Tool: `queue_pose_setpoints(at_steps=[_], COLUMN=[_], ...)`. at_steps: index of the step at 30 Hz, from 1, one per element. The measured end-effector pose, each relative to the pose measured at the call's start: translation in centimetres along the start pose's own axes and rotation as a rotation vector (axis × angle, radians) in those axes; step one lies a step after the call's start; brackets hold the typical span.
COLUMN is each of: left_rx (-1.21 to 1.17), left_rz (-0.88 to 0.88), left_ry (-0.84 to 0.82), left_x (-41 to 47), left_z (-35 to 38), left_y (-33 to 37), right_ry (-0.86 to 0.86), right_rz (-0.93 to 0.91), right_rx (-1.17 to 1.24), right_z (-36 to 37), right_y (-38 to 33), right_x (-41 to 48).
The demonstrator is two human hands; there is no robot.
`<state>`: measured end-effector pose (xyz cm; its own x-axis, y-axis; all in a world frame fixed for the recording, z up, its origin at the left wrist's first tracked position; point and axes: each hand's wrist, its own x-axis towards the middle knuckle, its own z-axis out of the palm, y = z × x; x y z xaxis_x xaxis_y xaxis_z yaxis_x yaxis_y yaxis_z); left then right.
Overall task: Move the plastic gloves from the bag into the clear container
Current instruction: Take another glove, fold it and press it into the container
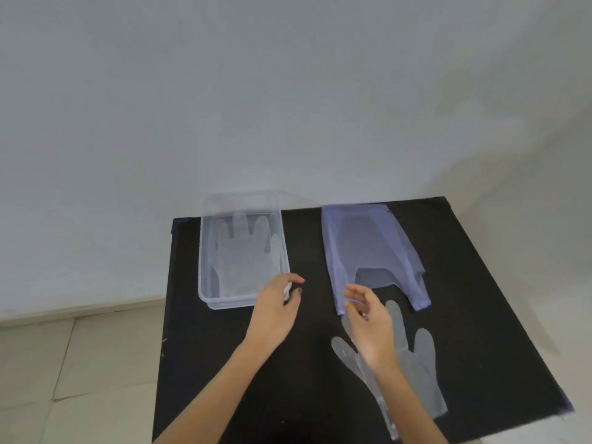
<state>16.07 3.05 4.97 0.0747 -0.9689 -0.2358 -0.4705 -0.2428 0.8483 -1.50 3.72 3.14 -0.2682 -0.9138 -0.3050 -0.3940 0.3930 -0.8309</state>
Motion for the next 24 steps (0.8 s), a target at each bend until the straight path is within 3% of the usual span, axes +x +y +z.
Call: queue_pose_setpoints(at_steps=[5, 13, 19, 24], left_rx=[-0.056, -0.093, -0.133, -0.178], left_rz=[-0.115, -0.441, -0.605, -0.672], left_ry=[-0.049, 0.023, 0.097, 0.138], left_x=[-4.1, -10.7, -13.4, -14.2], left_z=[6.2, 16.8, 23.3, 26.6], left_y=[0.5, -1.1, -0.5, 0.1], right_ry=[-0.055, -0.114, -0.242, -0.165], right_rz=[0.079, 0.236, 0.356, 0.317], right_rx=[-0.061, -0.292, -0.337, -0.329], right_z=[-6.4, -16.3, -17.9, -17.8], right_y=[3.4, 12.2, 16.7, 18.3], right_x=[-0.8, -0.7, -0.9, -0.9])
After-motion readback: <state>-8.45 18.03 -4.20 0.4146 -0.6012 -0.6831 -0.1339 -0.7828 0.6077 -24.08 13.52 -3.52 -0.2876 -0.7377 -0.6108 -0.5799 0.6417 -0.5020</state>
